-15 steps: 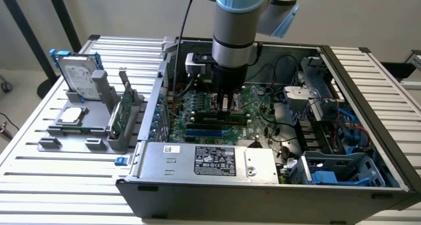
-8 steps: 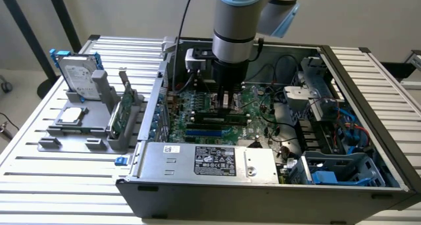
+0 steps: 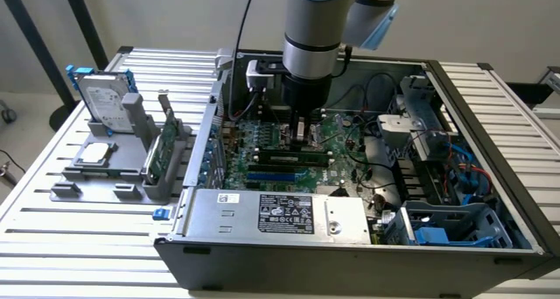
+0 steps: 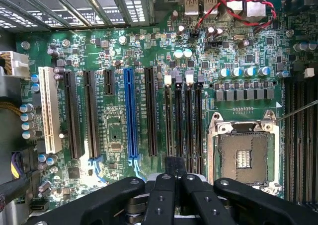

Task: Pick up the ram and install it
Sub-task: 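Insert the ram into the slot, then press down the ram until it locks into place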

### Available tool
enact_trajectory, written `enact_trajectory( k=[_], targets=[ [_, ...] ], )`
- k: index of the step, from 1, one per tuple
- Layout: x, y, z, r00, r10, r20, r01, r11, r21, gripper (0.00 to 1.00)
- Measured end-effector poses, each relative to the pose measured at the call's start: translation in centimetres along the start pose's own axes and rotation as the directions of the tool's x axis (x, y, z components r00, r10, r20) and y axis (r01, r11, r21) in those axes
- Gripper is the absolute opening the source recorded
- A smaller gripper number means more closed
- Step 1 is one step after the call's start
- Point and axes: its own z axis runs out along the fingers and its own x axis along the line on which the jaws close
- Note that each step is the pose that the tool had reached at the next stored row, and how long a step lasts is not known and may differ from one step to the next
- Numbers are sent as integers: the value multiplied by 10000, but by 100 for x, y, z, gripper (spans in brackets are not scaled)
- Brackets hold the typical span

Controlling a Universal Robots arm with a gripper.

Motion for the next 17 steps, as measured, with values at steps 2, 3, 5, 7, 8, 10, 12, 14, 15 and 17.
enact_trajectory(
  k=[2,3,5,7,8,10,12,14,15,17],
  targets=[
    [0,0,-1,10000,-1,-2,1,10000,-1,11],
    [0,0,-1,10000,0,-2,0,10000,-1,11],
    [0,0,-1,10000,0,-1,0,10000,-1,11],
    [0,0,-1,10000,0,-3,0,10000,-2,11],
    [1,0,1,10000,0,-4,0,10000,-2,11],
    [0,0,10,10000,-1,-2,1,10000,-1,11],
    [-2,0,21,10000,-2,-2,2,10000,-1,11],
    [-3,0,33,10000,-1,-3,1,10000,-1,11],
    [-3,1,38,10000,0,-2,0,10000,-1,11],
    [-4,1,51,10000,0,-2,0,10000,-1,11]
  ],
)
